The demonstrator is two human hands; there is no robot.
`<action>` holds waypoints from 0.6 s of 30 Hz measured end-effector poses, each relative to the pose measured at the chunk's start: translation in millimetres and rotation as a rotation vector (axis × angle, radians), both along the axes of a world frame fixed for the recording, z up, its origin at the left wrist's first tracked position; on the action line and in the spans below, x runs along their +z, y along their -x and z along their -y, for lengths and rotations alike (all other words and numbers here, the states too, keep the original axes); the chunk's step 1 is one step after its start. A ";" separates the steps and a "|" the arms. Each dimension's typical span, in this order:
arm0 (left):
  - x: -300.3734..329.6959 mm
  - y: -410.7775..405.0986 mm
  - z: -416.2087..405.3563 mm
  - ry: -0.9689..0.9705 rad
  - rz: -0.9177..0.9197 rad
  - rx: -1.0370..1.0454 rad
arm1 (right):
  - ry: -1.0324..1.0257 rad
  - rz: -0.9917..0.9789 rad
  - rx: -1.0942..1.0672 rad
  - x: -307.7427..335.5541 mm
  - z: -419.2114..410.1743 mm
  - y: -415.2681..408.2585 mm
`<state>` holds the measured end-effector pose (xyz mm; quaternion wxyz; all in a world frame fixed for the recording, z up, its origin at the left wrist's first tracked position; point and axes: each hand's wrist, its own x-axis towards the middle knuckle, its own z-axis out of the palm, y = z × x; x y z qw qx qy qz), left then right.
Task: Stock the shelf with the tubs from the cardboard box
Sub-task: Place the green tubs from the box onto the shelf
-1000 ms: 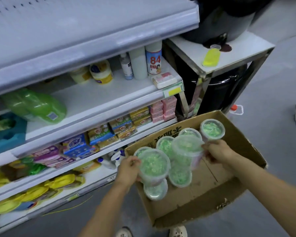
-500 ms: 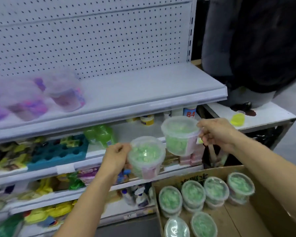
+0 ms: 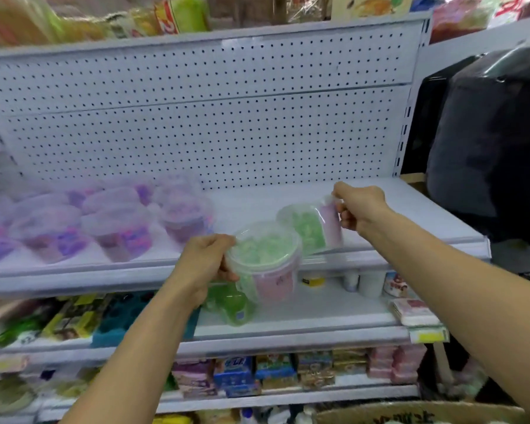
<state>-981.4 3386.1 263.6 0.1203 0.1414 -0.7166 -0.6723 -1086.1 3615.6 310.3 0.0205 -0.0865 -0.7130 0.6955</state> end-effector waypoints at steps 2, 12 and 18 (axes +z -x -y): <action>6.6 5.1 12.6 -0.021 0.004 -0.036 | -0.040 0.012 0.035 10.2 8.5 11.7; 55.0 46.2 38.4 -0.001 -0.058 -0.007 | 0.008 0.002 0.062 -6.0 37.7 57.9; 90.7 81.1 73.1 0.031 -0.082 0.100 | -0.483 -0.142 0.266 -27.4 25.8 69.6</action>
